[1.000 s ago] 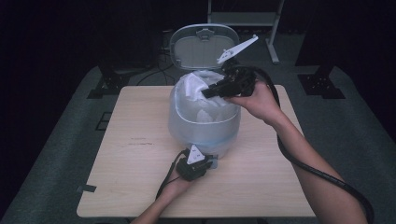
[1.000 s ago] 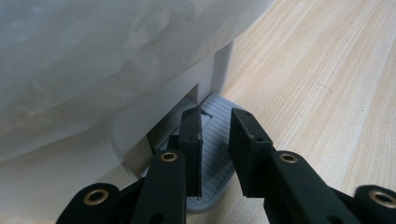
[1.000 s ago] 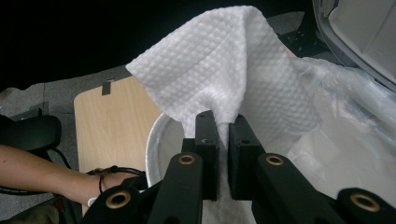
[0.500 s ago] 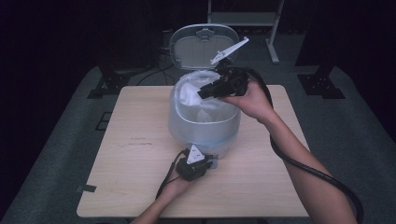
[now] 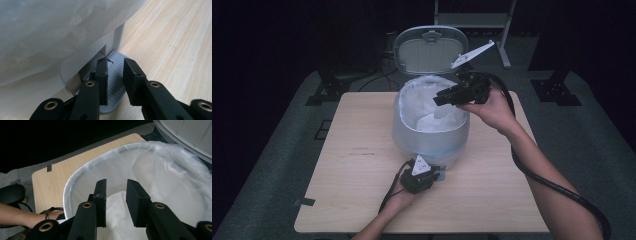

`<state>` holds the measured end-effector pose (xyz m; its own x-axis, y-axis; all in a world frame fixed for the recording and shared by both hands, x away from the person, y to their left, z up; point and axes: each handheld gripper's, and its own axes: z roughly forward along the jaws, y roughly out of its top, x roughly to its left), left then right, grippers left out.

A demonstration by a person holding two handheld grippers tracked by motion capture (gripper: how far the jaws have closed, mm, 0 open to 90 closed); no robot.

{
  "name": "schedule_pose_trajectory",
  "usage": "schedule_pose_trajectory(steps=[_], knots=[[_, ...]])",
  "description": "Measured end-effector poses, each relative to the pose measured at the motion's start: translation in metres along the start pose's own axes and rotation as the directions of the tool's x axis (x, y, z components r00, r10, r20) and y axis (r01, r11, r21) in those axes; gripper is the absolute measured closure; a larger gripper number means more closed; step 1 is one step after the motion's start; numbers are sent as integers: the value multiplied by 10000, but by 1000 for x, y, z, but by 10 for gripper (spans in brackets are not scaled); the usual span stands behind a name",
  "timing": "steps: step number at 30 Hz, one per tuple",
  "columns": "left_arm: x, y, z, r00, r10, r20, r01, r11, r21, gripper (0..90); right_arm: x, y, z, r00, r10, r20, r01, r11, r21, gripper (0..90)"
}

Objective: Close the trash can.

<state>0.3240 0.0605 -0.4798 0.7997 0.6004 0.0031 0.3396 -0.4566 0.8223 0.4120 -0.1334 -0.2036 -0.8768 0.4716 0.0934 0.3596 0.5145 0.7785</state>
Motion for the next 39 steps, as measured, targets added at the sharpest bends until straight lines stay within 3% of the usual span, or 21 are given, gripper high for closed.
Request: schedule_pose_trajectory(steps=[28, 39], knots=[[-1, 0, 0, 10000, 61, 11, -61, 10000, -46, 713, -10, -43, -43, 9987, 394, 335, -374, 9975, -598, 662], [-1, 0, 0, 9998, 164, 97, -163, 9999, -50, 687, -13, -65, -56, 9975, 628, 318, -600, 9947, -834, 605]])
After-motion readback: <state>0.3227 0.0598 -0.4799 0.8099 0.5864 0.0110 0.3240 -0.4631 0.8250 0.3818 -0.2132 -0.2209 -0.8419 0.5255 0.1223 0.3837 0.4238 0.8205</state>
